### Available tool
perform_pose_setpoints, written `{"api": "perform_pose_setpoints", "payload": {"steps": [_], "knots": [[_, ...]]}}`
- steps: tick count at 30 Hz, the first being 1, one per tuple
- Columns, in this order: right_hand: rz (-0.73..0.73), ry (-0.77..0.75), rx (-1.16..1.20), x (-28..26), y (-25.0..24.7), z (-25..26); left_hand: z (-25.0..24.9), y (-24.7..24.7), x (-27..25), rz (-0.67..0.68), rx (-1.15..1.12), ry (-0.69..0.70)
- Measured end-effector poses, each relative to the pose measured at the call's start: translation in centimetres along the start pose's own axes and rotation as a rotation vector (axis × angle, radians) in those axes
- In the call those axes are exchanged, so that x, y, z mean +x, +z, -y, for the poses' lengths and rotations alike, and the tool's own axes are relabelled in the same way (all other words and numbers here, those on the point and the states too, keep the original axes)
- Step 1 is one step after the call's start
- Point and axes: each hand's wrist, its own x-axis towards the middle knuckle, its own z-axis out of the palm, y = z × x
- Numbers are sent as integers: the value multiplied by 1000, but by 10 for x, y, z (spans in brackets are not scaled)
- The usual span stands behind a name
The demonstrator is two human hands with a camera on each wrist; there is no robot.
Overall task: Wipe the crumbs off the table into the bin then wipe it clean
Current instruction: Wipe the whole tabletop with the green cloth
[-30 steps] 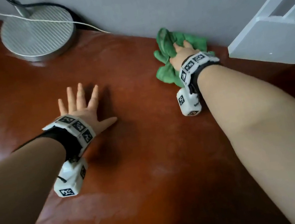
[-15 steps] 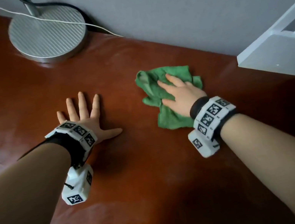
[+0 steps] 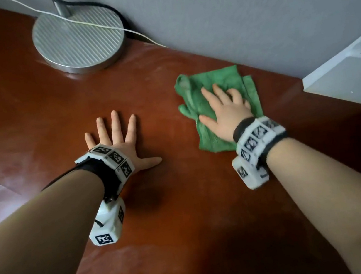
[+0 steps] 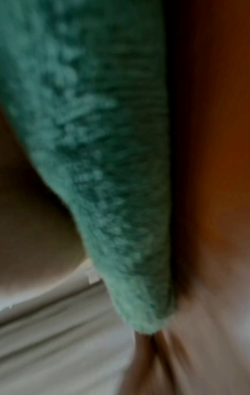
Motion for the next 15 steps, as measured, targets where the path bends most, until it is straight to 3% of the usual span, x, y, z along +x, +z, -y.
{"api": "perform_pose_setpoints", "payload": {"steps": [4,7,11,15], "knots": [[98,-290,-130,-54,21,-12,1,-1,1,2,0,4],[203,-381,-227,-58,23,-26,1,-1,3,14,-4,6],[203,-355,-187,-22,13,-22,1,1,2,-11,-2,20],[10,-87,-90,47,-19,-26,1,1,3,7,5,15]]}}
